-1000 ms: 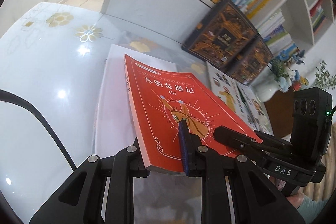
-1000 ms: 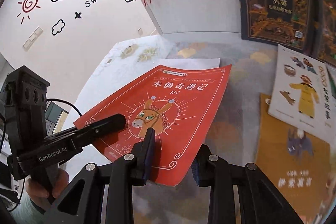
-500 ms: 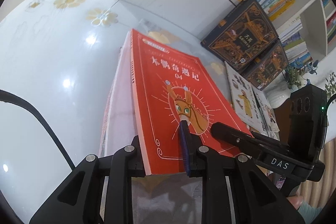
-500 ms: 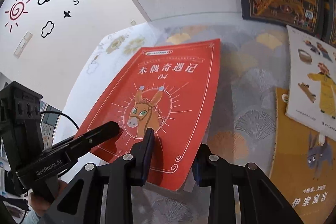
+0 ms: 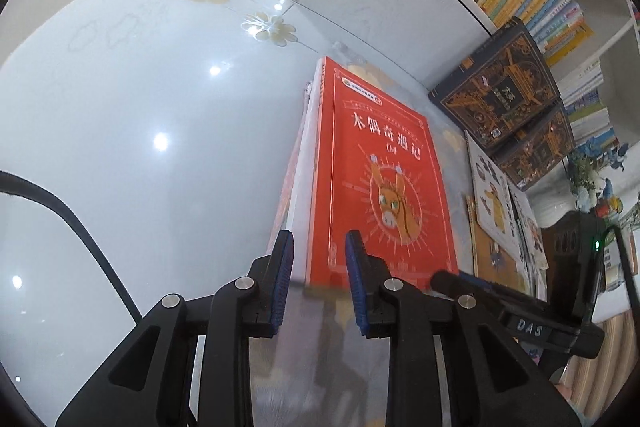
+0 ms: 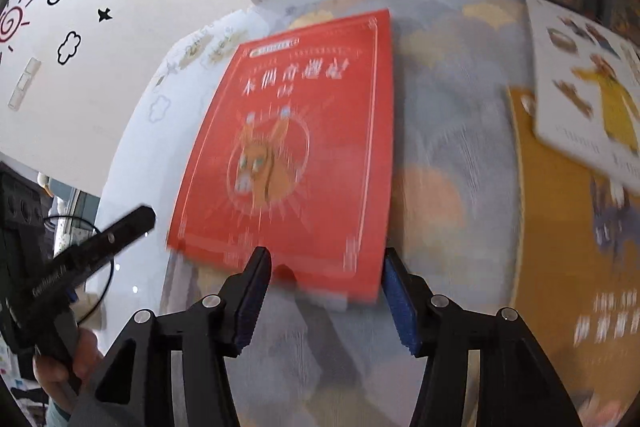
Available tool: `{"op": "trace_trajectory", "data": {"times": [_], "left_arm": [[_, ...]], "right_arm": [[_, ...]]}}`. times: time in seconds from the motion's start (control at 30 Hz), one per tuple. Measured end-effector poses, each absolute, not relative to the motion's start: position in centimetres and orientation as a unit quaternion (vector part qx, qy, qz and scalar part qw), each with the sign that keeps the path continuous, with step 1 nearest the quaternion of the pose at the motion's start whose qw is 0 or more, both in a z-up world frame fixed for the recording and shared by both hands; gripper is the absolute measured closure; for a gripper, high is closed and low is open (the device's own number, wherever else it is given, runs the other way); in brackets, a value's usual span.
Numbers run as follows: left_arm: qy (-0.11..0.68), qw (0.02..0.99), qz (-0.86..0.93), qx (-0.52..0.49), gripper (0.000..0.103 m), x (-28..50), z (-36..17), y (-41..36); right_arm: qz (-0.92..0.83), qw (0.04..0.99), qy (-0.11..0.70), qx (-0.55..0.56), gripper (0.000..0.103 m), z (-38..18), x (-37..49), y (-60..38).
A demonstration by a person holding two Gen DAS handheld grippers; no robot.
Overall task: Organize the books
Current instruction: 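Open the left tool to release the red book onto the table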
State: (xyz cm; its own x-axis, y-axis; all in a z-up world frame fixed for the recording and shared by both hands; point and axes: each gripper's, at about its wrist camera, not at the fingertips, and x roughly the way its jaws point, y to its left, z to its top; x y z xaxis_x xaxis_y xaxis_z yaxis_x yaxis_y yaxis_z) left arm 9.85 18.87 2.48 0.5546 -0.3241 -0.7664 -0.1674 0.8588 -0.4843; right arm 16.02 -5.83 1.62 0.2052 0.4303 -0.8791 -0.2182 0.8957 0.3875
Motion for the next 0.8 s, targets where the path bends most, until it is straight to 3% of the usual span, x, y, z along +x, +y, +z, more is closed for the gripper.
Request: {"op": "trace_trajectory", "data": {"times": [0.47, 0.8], "left_arm": [[0.494, 0.830, -0.144, -0.214, 0.073, 3.3, 6.4, 8.7], [0.508, 0.821, -0.200, -0.166, 0.073, 0.3, 8.7, -2.5]], "right_arm": [[0.170, 0.738, 0.632, 0.162, 0.048, 1.6, 0.3, -13.8], [0.109, 0.781, 0.584, 0.192, 0.048, 5.4, -3.8, -25.5]]}}
